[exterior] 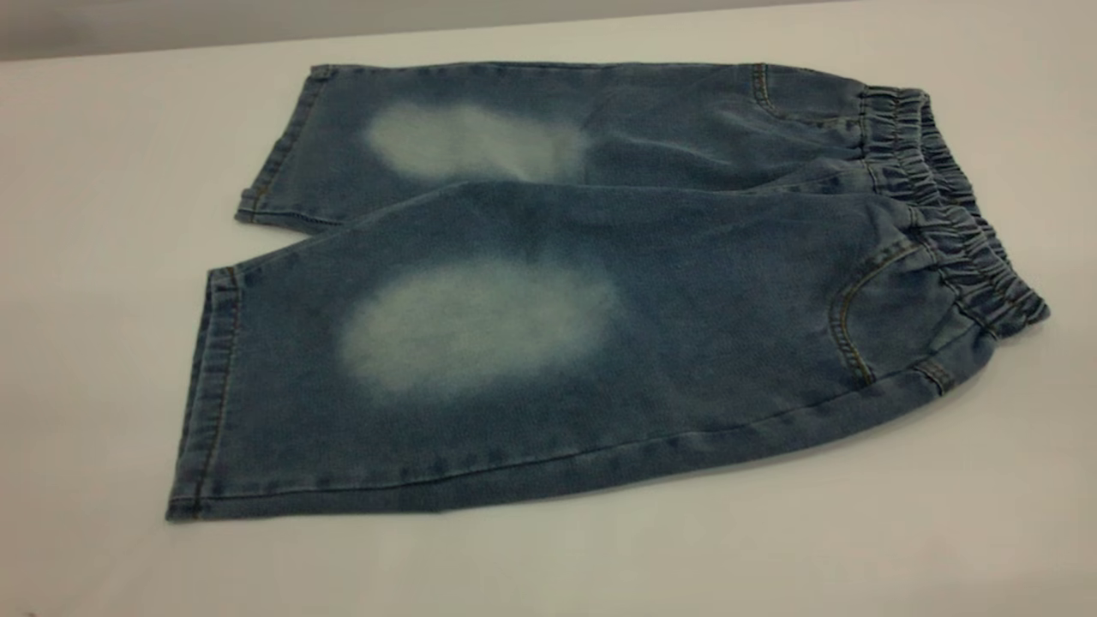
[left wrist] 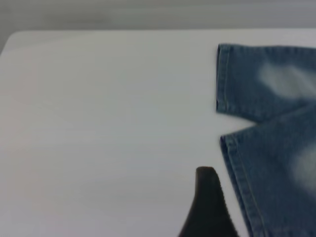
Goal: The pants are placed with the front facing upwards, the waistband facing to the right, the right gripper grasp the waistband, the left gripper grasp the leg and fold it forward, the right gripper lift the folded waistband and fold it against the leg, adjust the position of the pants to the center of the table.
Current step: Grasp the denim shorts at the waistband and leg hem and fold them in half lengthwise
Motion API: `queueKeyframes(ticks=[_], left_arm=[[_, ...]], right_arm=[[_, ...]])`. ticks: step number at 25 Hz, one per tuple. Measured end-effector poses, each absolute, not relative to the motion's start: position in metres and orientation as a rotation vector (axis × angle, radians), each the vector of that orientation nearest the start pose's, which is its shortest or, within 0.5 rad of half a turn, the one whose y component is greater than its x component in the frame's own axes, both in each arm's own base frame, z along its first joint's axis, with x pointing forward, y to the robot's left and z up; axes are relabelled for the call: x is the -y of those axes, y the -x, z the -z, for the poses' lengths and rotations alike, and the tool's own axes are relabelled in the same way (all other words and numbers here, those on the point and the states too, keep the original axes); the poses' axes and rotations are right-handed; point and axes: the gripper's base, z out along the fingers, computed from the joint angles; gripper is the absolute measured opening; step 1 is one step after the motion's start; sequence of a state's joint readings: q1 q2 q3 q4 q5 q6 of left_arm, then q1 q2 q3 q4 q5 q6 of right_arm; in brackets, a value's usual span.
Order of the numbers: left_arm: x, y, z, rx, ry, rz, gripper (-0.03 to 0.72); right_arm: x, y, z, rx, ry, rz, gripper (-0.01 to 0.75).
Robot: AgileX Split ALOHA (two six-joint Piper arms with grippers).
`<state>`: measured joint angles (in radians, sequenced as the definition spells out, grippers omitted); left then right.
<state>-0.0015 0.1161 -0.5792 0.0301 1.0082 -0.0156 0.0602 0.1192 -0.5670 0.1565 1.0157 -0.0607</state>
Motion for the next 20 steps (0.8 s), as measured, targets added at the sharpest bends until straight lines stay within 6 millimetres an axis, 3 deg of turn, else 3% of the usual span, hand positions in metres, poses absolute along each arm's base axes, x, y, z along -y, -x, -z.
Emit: queueKeyframes(ticks=[4, 9, 15, 20], left_arm=[[-0.002, -0.029, -0.331, -2.038, 0.012, -0.023, 0.464], [-0.001, -0.074, -0.362, -2.063, 0.017, -0.007, 0.464], [-0.001, -0.139, -0.381, -2.062, 0.040, 0.012, 0.464], [0.003, -0.194, -0.362, -2.122, 0.075, 0.087, 0.464]], right_arm=[[-0.014, -0.030, -0.331, -2.022, 0.105, -0.203, 0.533], [-0.016, -0.073, -0.363, -1.999, 0.080, -0.213, 0.532], [-0.022, -0.134, -0.350, -2.102, 0.021, -0.275, 0.532], [-0.025, -0.179, -0.330, -2.178, -0.041, -0.313, 0.532]])
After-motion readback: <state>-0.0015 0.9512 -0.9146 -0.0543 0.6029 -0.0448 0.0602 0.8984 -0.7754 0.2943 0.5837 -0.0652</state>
